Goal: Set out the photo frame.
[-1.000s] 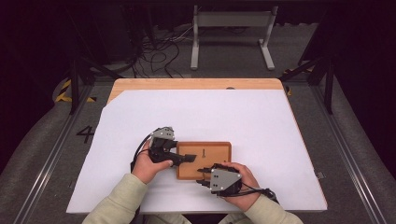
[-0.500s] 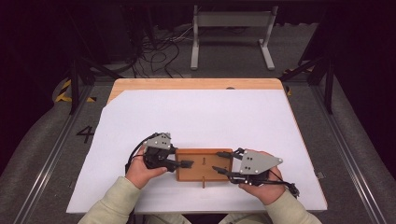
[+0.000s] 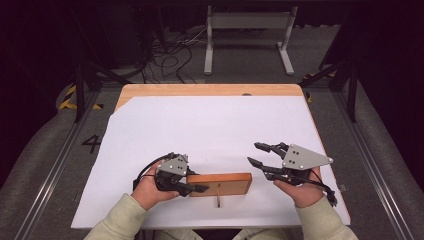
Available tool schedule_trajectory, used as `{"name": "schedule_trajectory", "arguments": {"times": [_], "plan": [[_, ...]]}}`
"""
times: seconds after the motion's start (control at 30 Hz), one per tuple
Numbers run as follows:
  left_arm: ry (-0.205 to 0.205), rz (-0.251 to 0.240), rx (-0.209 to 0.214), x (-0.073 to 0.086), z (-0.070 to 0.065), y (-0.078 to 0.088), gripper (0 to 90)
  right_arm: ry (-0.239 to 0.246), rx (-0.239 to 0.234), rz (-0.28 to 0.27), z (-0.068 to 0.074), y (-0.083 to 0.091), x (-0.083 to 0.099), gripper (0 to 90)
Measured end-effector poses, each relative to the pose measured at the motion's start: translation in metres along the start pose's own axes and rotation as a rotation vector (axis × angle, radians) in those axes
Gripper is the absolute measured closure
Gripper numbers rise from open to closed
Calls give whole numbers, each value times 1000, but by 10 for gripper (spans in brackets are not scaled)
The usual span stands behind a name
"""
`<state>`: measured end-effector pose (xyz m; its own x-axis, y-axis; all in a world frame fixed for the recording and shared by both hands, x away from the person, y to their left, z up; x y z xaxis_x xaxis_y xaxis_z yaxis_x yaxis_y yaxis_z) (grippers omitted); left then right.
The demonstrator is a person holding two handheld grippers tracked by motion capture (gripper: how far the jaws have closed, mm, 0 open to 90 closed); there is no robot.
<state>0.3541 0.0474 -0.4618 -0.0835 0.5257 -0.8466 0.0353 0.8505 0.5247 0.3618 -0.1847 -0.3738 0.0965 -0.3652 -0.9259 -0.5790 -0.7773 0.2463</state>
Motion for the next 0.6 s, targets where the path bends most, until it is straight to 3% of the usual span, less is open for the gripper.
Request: {"name": "schedule_trajectory", "arguments": {"times": [0.17,0.23,0.33,0.6], "plan": [[4,0,41,1,-6,-2,555,-17,22,4,-7,2,4,520],[2,-3,28,2,-7,-1,525,-23,23,6,-8,2,5,517],[-3,-10,28,3,-9,1,521,-32,26,10,-9,2,7,513],[-33,-19,90,1,-22,3,516,-46,25,20,-11,1,12,506]]}}
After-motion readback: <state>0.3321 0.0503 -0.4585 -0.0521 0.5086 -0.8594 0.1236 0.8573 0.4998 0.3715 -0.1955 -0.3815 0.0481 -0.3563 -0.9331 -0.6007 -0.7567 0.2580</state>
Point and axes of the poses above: each handheld gripper's, and its own axes: y roughly backward along the jaws, x roughly out of its underside, z roughly to its left, the point moved 7 cm from there along -y, roughly forward along the jaws, and after that the axes turned 2 degrees about -z, right-handed, at the moved point
